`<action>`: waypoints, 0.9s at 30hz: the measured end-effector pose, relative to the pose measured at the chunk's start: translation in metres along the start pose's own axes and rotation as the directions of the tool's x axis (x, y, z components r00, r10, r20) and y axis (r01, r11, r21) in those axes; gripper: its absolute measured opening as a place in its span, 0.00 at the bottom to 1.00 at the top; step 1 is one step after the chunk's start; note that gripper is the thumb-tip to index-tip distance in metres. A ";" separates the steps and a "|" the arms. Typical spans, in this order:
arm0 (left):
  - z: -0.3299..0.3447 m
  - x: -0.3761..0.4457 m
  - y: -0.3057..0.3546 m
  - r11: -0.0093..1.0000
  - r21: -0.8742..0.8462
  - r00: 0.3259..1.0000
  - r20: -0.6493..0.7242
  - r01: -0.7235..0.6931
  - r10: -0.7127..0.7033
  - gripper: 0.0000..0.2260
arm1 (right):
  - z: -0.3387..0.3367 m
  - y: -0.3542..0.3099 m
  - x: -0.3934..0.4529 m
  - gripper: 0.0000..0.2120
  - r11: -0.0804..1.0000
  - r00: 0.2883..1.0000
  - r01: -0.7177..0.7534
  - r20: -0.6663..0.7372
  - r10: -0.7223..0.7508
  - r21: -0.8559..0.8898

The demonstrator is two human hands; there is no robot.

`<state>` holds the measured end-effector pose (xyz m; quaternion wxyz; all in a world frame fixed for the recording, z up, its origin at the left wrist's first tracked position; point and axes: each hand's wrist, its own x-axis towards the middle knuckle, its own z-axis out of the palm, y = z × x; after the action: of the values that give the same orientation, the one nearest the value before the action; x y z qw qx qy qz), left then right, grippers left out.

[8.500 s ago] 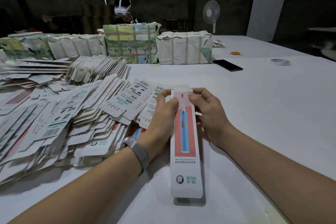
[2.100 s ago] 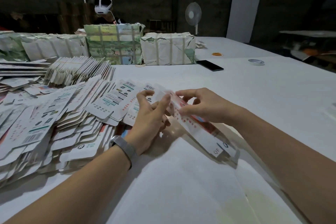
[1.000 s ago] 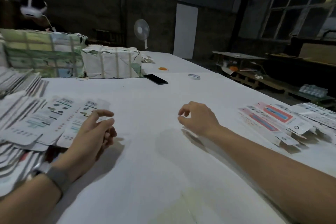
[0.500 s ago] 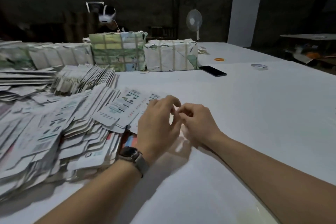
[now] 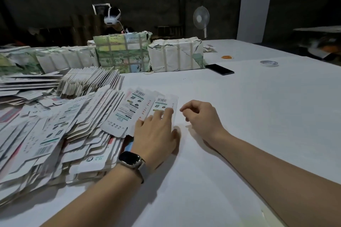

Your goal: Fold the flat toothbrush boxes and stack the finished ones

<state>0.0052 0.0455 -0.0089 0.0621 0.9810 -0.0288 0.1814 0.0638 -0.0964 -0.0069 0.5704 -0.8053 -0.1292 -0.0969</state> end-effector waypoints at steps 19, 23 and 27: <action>-0.011 -0.005 0.007 0.997 0.041 0.998 0.031 -0.061 0.060 0.14 | -0.001 0.001 0.003 0.11 0.991 0.995 -0.023 -0.094 0.035 0.128; -0.016 -0.005 0.006 0.996 0.049 0.997 0.042 -0.071 0.069 0.15 | -0.001 0.001 0.003 0.11 0.989 0.994 -0.024 -0.104 0.039 0.145; -0.016 -0.006 -0.003 0.980 0.181 0.992 -0.084 -0.083 0.099 0.17 | -0.001 0.002 0.004 0.11 0.989 0.993 -0.022 -0.107 0.039 0.149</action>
<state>-0.0053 0.0506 0.0032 -0.0325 0.9709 -0.0544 0.2310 0.0677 -0.0973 -0.0071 0.6362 -0.7562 -0.0920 -0.1225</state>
